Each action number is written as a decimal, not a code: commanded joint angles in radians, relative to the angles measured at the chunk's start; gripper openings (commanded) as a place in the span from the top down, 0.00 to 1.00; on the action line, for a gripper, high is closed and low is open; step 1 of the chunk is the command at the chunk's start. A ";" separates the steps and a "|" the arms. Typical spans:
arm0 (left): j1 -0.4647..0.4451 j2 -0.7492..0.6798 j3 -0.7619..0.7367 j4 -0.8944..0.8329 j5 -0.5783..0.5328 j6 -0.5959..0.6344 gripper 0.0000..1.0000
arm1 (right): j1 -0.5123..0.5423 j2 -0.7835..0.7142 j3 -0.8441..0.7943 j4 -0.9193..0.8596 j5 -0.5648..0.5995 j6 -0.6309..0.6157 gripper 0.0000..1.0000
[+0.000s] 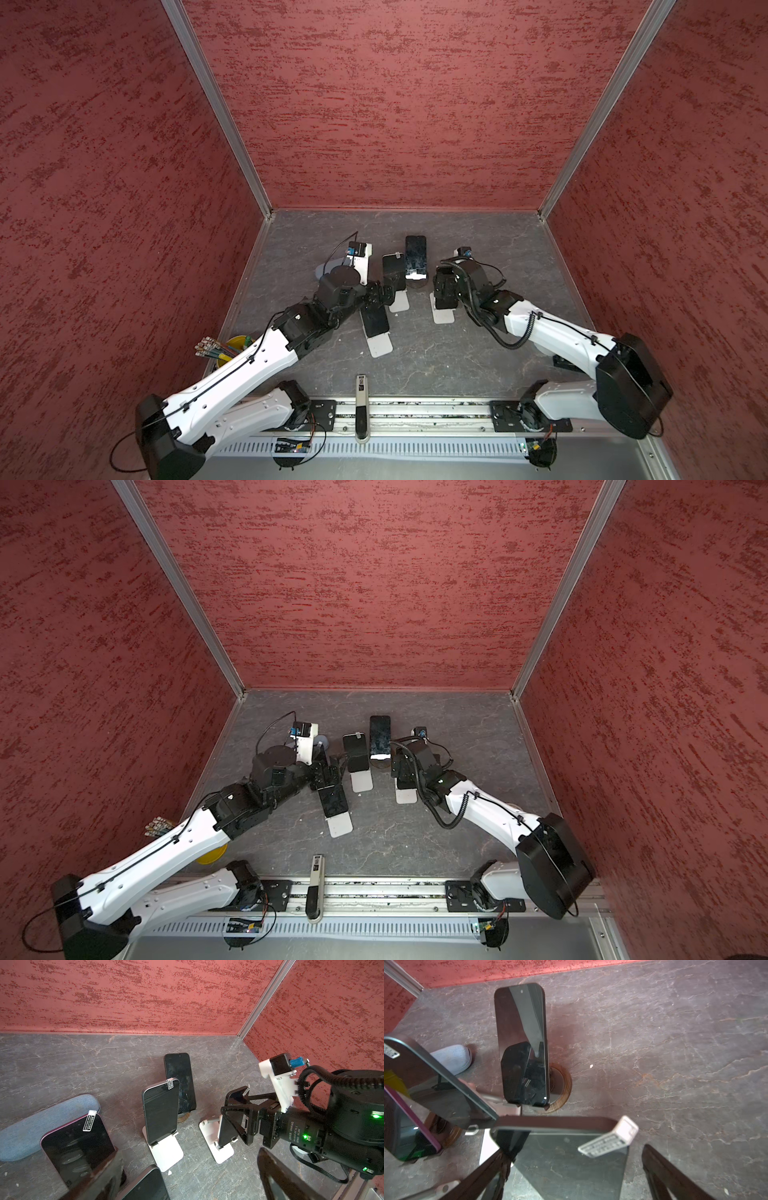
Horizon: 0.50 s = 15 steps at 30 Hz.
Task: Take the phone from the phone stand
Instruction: 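Grip the black phone with the right gripper and lift it while the left hovers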
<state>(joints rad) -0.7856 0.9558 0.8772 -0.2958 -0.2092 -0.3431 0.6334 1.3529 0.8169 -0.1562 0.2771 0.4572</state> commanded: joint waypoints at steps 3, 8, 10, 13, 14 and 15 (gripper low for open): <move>-0.004 -0.011 -0.007 0.048 0.026 0.019 0.01 | 0.008 0.024 0.036 0.007 0.045 0.048 0.03; -0.004 -0.006 -0.009 0.051 0.034 0.020 0.00 | 0.009 0.041 0.041 0.013 0.037 0.063 0.12; -0.004 -0.005 -0.012 0.052 0.040 0.019 0.00 | 0.009 0.044 0.041 0.012 0.037 0.066 0.17; -0.003 -0.003 -0.013 0.052 0.050 0.019 0.00 | 0.011 0.045 0.041 0.013 0.037 0.066 0.29; -0.003 -0.003 -0.013 0.051 0.051 0.019 0.00 | 0.011 0.045 0.041 0.014 0.036 0.066 0.32; -0.003 -0.003 -0.014 0.050 0.053 0.017 0.00 | 0.011 0.045 0.042 0.014 0.033 0.063 0.37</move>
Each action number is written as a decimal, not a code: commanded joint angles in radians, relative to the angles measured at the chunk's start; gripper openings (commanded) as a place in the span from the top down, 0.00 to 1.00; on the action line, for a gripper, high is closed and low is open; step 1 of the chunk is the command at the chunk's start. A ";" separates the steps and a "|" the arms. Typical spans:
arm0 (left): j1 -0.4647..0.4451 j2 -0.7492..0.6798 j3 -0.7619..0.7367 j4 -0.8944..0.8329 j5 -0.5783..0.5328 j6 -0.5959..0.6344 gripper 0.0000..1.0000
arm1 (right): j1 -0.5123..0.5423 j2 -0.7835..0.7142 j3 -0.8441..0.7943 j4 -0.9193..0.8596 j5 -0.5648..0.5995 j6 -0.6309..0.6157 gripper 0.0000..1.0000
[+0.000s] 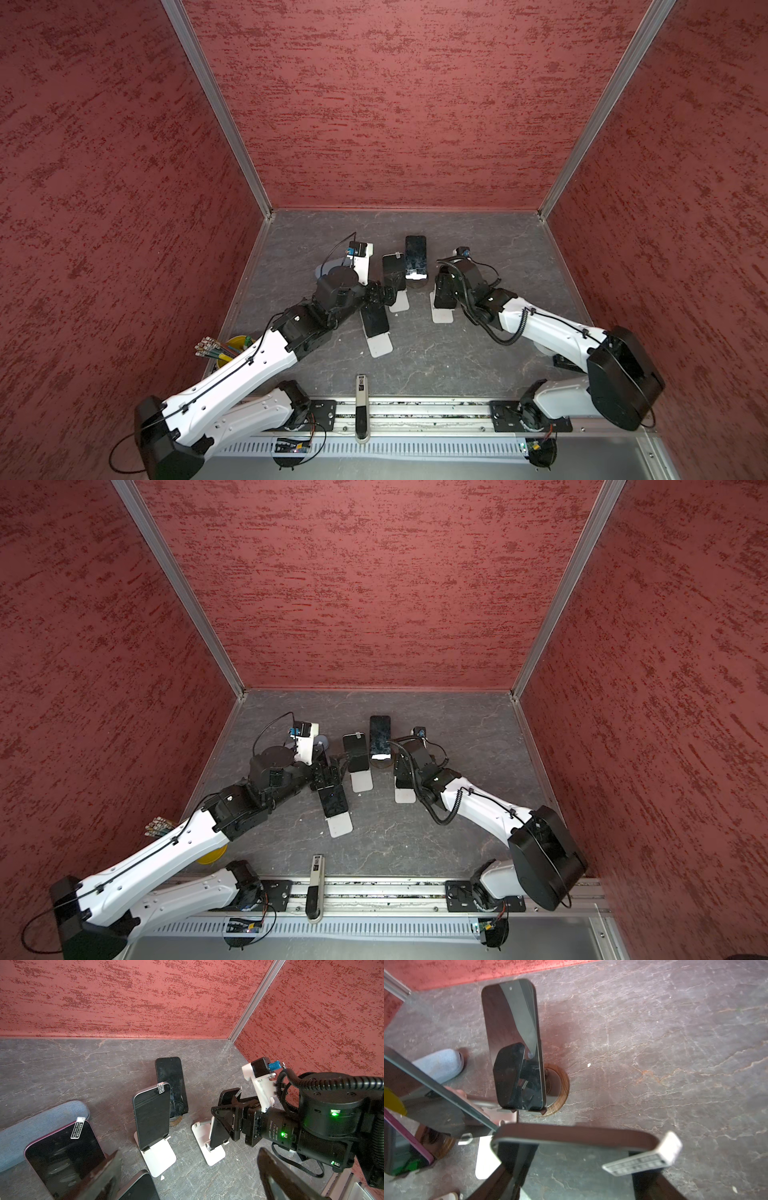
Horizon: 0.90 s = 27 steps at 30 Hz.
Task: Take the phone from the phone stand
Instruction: 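Grip the black phone with the right gripper and lift it while the left hovers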
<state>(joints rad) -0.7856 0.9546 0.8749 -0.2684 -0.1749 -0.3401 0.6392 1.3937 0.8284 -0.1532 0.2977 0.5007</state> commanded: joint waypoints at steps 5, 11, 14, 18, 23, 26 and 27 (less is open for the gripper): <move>-0.003 -0.003 -0.016 0.026 0.019 0.013 0.00 | 0.008 -0.003 0.030 0.008 0.003 0.015 0.45; -0.003 -0.002 -0.023 0.030 0.020 0.011 0.01 | 0.011 -0.025 0.038 -0.016 0.004 0.003 0.48; -0.003 -0.001 -0.025 0.031 0.021 0.009 0.00 | 0.011 -0.048 0.037 -0.030 0.013 0.002 0.49; -0.003 0.002 -0.027 0.034 0.023 0.009 0.00 | 0.011 -0.091 0.034 -0.047 0.030 0.001 0.50; -0.002 0.011 -0.025 0.038 0.032 0.006 0.00 | 0.011 -0.147 0.033 -0.076 0.060 -0.002 0.51; -0.003 0.018 -0.024 0.039 0.035 0.004 0.00 | 0.011 -0.176 0.032 -0.107 0.101 -0.016 0.51; -0.003 0.019 -0.023 0.041 0.037 0.002 0.00 | 0.011 -0.184 0.034 -0.125 0.120 -0.023 0.51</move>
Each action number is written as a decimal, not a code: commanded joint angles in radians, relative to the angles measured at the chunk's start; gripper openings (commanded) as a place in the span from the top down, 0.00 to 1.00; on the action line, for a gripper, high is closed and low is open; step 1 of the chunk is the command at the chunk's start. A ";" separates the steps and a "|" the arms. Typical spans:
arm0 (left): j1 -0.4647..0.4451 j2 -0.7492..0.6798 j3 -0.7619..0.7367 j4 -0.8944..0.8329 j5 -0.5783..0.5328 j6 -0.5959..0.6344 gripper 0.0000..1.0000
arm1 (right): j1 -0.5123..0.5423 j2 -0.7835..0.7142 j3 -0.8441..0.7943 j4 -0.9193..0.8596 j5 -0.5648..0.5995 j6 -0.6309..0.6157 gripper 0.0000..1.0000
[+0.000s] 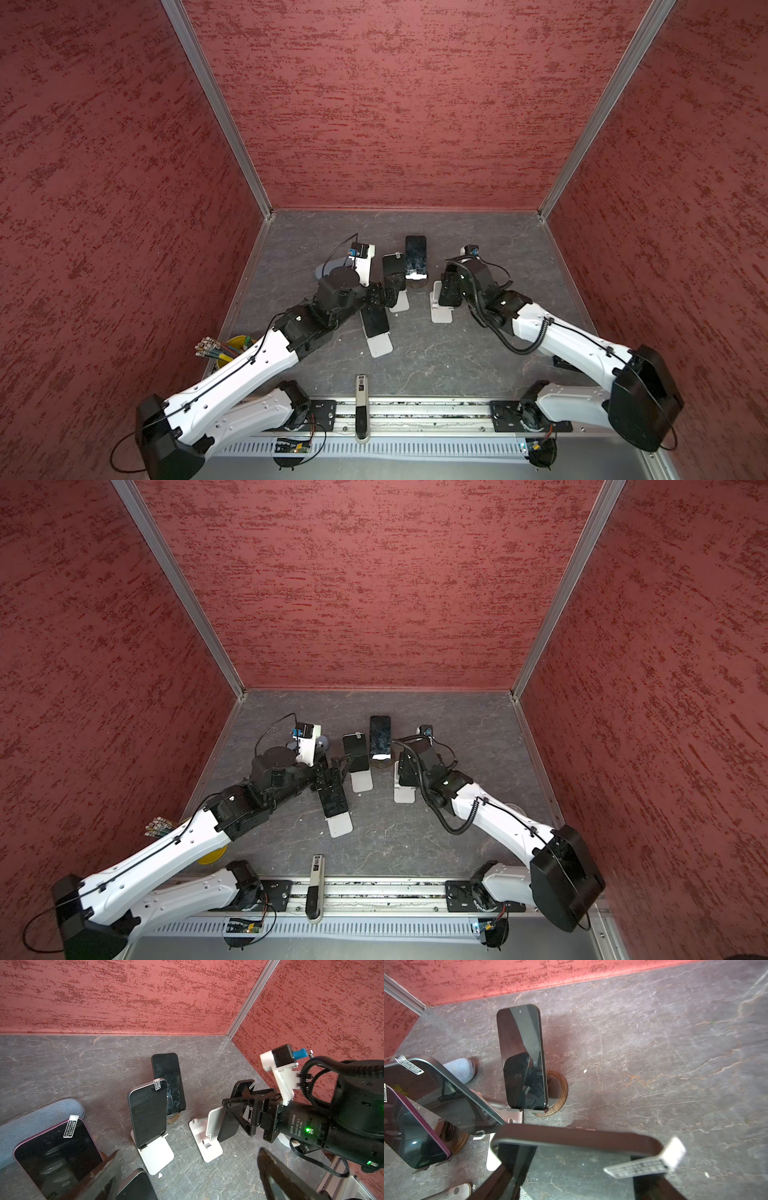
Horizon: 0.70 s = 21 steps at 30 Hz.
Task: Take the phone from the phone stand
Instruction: 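Grip the black phone with the right gripper and lift it while the left hovers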
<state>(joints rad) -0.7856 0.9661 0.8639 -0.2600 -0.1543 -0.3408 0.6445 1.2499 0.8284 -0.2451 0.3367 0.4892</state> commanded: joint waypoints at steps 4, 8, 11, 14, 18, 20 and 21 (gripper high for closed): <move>-0.003 0.014 -0.011 0.038 0.021 0.003 0.01 | 0.006 -0.073 0.034 -0.095 0.138 -0.039 0.51; -0.003 0.014 -0.009 0.044 0.028 0.009 0.00 | 0.000 -0.105 0.018 -0.138 0.169 -0.056 0.51; -0.003 0.011 -0.009 0.048 0.036 0.013 0.01 | -0.014 -0.121 -0.002 -0.159 0.176 -0.059 0.51; -0.003 0.009 -0.011 0.057 0.045 0.024 0.01 | -0.037 -0.133 -0.023 -0.161 0.158 -0.062 0.50; -0.003 0.010 -0.012 0.067 0.057 0.035 0.01 | -0.073 -0.132 -0.044 -0.159 0.127 -0.070 0.50; -0.003 0.010 -0.012 0.073 0.067 0.036 0.00 | -0.098 -0.125 -0.055 -0.149 0.101 -0.076 0.50; -0.003 0.008 -0.013 0.076 0.071 0.036 0.00 | -0.109 -0.121 -0.059 -0.144 0.088 -0.081 0.50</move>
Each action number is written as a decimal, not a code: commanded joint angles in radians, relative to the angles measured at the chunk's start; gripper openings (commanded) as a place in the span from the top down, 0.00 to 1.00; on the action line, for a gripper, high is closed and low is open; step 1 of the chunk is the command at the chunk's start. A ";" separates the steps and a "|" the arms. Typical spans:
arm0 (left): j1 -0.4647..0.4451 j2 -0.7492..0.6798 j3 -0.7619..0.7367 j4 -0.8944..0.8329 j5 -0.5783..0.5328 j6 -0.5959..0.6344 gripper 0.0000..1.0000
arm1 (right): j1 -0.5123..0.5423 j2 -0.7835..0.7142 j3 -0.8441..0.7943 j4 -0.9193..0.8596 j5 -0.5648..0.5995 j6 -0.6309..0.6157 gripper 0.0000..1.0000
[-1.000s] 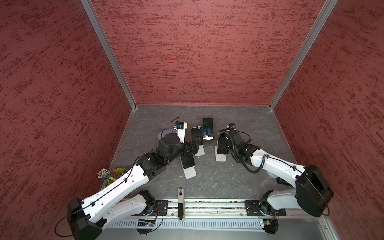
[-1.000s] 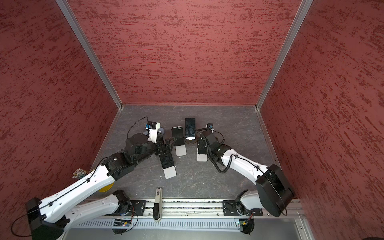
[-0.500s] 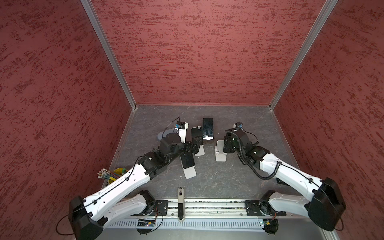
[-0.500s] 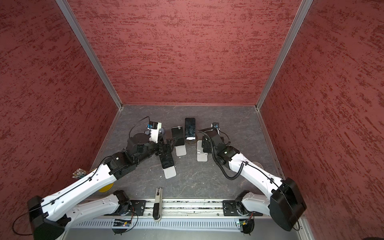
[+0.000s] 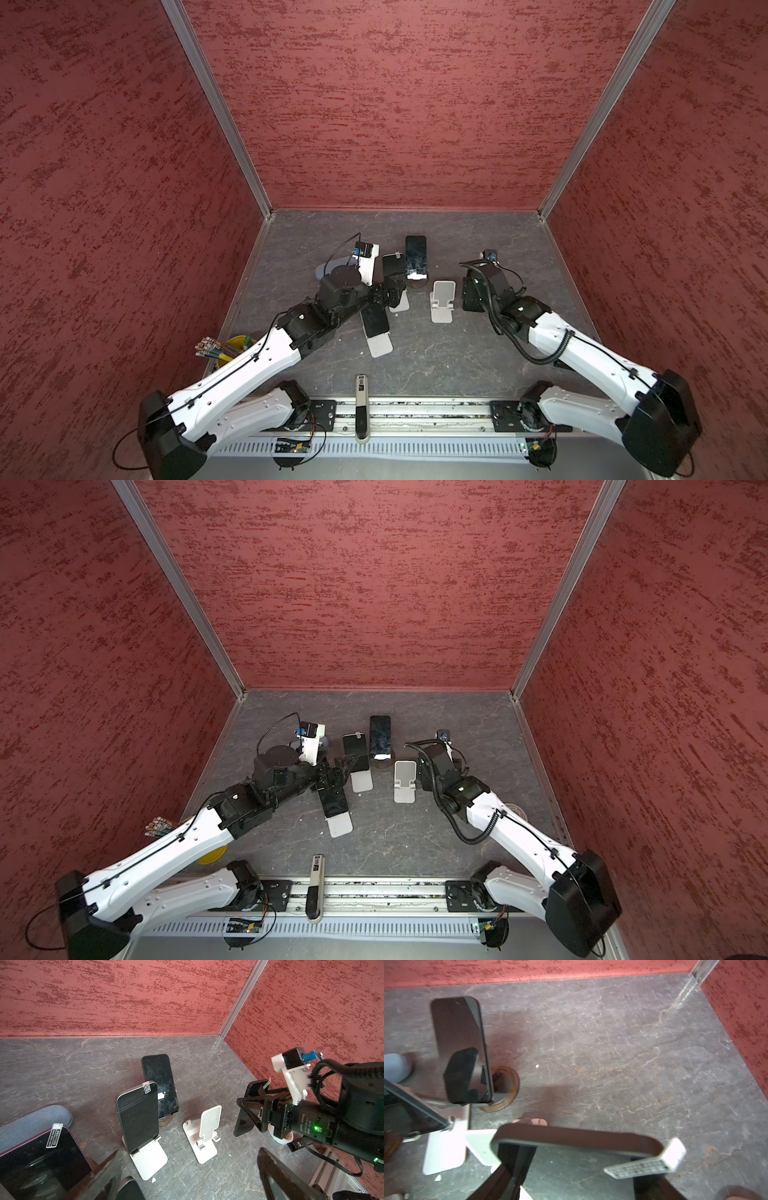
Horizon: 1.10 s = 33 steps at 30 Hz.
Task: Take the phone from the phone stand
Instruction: 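Grip the black phone with the right gripper and lift it while the left hovers, then carry the black phone with the right gripper toward the open table area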
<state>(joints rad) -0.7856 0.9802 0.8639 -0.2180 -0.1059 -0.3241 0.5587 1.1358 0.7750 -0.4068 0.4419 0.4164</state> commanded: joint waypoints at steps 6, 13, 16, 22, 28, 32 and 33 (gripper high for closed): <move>-0.003 -0.009 -0.018 0.047 0.049 0.022 0.00 | -0.101 0.057 -0.025 0.071 -0.111 -0.036 0.50; -0.002 -0.008 -0.016 0.058 0.060 0.021 0.00 | -0.158 0.186 0.021 0.105 -0.194 -0.093 0.50; -0.003 -0.009 -0.012 0.057 0.059 0.022 0.00 | -0.180 0.240 0.048 0.116 -0.220 -0.116 0.50; -0.003 -0.017 -0.012 0.049 0.055 0.020 0.00 | -0.219 0.352 0.104 0.145 -0.284 -0.151 0.50; -0.003 -0.026 -0.014 0.039 0.046 0.019 0.00 | -0.240 0.464 0.177 0.164 -0.316 -0.178 0.49; -0.003 -0.031 -0.013 0.029 0.040 0.019 0.00 | -0.249 0.536 0.225 0.168 -0.325 -0.192 0.49; -0.003 -0.031 -0.014 0.028 0.038 0.019 0.00 | -0.252 0.553 0.238 0.168 -0.330 -0.195 0.49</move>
<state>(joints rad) -0.7856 0.9657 0.8543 -0.1841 -0.0597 -0.3172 0.3202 1.6554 0.9760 -0.2726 0.1349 0.2440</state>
